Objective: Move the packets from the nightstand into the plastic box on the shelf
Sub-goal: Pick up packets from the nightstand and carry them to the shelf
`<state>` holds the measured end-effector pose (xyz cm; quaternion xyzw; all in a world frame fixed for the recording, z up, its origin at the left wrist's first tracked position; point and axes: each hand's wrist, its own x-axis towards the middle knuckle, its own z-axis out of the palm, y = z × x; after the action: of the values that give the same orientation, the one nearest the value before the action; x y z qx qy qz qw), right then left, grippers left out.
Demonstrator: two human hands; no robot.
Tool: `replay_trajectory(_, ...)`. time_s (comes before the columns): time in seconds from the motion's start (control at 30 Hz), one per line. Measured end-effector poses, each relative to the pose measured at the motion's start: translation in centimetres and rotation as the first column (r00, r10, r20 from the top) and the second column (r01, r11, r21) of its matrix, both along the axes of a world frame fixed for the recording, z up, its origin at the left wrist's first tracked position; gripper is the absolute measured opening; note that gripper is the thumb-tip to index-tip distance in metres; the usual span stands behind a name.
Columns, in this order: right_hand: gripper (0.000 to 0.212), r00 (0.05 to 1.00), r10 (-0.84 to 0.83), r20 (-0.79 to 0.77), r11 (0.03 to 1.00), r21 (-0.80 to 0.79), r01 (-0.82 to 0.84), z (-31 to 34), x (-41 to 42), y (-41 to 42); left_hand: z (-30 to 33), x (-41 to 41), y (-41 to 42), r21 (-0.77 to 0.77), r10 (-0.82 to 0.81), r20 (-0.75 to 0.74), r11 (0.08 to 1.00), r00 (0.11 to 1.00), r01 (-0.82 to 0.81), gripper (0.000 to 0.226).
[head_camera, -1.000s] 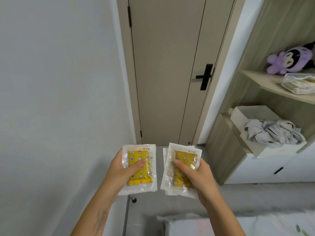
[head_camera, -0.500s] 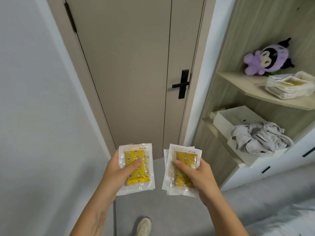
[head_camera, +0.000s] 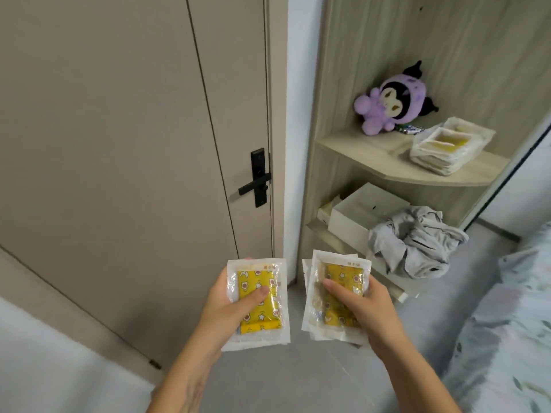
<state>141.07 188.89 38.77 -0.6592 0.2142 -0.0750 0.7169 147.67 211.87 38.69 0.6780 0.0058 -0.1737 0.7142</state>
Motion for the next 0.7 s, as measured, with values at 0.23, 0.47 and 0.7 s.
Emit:
replay_trajectory(0.23,0.022,0.982,-0.186,-0.009,0.982,0.023,0.186,1.0,2.2,-5.3,-0.5,6.9,-7.1,-0.051,-0.188,-0.021,0.981,0.982,0.187,0.053)
replay_trajectory(0.47,0.02,0.944,-0.33,-0.011,0.944,-0.01,0.33,1.1,4.5,-13.5,-0.4,11.9,-17.5,-0.074,-0.354,0.015,0.932,0.935,0.354,0.06)
replay_trajectory(0.7,0.04,0.923,-0.385,0.007,0.923,-0.003,0.385,2.5,6.8,-23.5,-0.9,13.8,-29.8,-0.115,-0.385,-0.003,0.917,0.923,0.382,0.084)
